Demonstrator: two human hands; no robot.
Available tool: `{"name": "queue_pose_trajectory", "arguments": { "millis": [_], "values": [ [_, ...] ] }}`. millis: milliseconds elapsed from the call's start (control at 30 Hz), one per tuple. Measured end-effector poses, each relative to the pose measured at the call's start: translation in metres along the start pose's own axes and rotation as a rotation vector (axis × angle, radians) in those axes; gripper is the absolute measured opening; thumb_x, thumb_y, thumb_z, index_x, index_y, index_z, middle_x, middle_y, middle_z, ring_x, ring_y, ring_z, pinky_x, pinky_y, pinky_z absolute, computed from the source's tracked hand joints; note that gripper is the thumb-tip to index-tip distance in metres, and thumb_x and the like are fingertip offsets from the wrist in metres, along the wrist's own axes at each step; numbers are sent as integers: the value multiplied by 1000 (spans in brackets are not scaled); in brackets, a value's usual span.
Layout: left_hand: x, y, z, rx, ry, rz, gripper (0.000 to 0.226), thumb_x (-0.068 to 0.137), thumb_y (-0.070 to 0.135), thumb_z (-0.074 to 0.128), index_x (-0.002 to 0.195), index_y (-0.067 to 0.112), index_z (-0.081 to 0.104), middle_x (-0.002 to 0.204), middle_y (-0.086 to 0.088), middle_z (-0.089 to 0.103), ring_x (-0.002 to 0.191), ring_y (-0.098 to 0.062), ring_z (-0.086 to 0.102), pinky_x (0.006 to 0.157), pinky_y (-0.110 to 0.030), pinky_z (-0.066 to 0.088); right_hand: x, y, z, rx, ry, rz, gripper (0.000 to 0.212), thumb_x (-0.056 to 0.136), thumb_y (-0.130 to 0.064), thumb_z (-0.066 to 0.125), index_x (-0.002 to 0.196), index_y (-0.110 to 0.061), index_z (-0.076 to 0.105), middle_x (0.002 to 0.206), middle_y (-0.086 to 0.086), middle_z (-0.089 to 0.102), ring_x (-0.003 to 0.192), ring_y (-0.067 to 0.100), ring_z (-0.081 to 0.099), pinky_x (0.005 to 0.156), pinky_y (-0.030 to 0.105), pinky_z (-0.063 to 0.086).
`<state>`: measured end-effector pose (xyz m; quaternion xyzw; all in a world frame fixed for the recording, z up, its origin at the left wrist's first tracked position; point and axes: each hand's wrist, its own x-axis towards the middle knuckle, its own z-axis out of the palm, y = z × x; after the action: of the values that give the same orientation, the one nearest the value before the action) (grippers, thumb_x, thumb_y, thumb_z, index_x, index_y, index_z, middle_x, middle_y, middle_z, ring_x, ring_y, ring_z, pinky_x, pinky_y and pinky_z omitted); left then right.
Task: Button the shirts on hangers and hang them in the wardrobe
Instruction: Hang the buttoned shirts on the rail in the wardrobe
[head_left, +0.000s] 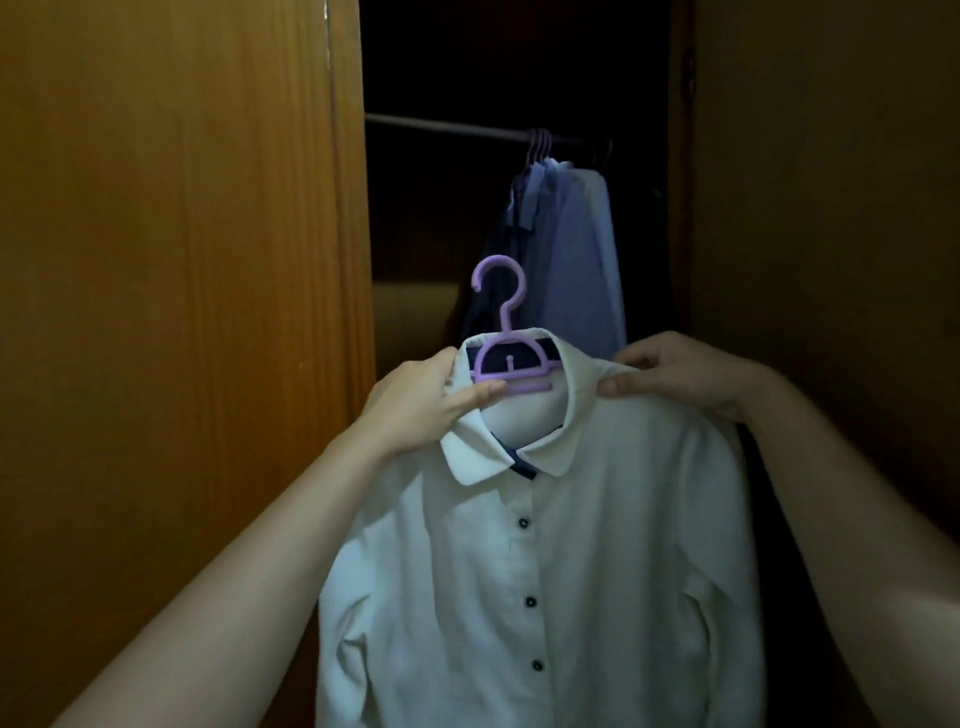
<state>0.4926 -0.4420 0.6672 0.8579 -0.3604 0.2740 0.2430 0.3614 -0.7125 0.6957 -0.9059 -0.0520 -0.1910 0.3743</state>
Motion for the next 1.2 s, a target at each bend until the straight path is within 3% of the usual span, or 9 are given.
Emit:
{"name": "queue_pose_trajectory", "arguments": {
  "millis": [167, 267, 433, 533, 667, 800, 900, 1033, 1200],
  "values": [
    [37, 3, 7, -310, -116, -18, 74, 85, 77, 49, 135, 22, 51, 125, 5, 63, 105, -10, 61, 87, -32, 53, 22, 11, -15, -47, 170, -90, 25, 84, -24, 77, 84, 1, 71, 73, 15, 65, 71, 14, 61, 68, 29, 45],
    [64, 1, 6, -289, -47, -16, 83, 93, 71, 45, 153, 14, 36, 150, -7, 47, 130, -20, 50, 98, -29, 39, 32, 19, -27, -73, 236, -58, 32, 85, -25, 76, 83, 7, 68, 72, 10, 60, 70, 17, 57, 65, 30, 41],
    [117, -1, -28, 89, 301, 59, 80, 94, 75, 35, 151, 19, 39, 149, -9, 47, 139, -28, 43, 120, -50, 27, 55, 17, -46, -63, 282, -9, 25, 85, -21, 76, 84, 3, 70, 75, 10, 64, 71, 19, 60, 64, 30, 44],
    [142, -1, -63, 419, 560, 192, 60, 98, 57, 47, 141, 16, 48, 139, -7, 53, 137, -27, 43, 125, -48, 8, 74, 6, -57, -26, 256, 66, 19, 86, -14, 75, 94, 3, 71, 86, 14, 68, 77, 22, 64, 69, 31, 48],
    [168, 0, -114, 691, 758, 221, 50, 95, 37, 52, 134, 7, 52, 134, -13, 54, 135, -31, 44, 126, -50, 7, 109, -22, -71, -33, 294, 59, 14, 87, -6, 71, 98, 1, 70, 92, 17, 68, 79, 25, 63, 67, 31, 48],
    [197, -1, -151, 801, 738, 191, 53, 97, 39, 46, 135, 3, 52, 141, -17, 50, 140, -32, 38, 126, -50, 9, 159, -52, -81, -144, 435, -19, 25, 86, -3, 69, 109, 7, 66, 101, 22, 64, 92, 31, 62, 69, 32, 44],
    [214, -13, -167, 896, 695, 128, 55, 97, 38, 47, 140, 2, 50, 151, -18, 41, 148, -32, 28, 126, -50, 8, 207, -71, -84, -164, 502, -46, 39, 87, 2, 66, 125, 4, 60, 92, 12, 59, 99, 30, 60, 71, 28, 43],
    [226, -29, -168, 1084, 694, 78, 57, 98, 40, 41, 143, 5, 50, 159, -16, 35, 153, -29, 20, 126, -53, 7, 274, -88, -82, -270, 613, -37, 35, 91, -18, 59, 123, -3, 63, 119, 11, 64, 114, 34, 62, 90, 33, 48],
    [231, -32, -167, 1223, 655, -2, 59, 100, 47, 33, 144, 13, 51, 166, -14, 22, 156, -28, 9, 126, -53, 4, 328, -87, -67, -370, 759, -50, 29, 93, -14, 53, 118, -4, 65, 125, 19, 61, 113, 37, 60, 83, 35, 49]
  ]
}}
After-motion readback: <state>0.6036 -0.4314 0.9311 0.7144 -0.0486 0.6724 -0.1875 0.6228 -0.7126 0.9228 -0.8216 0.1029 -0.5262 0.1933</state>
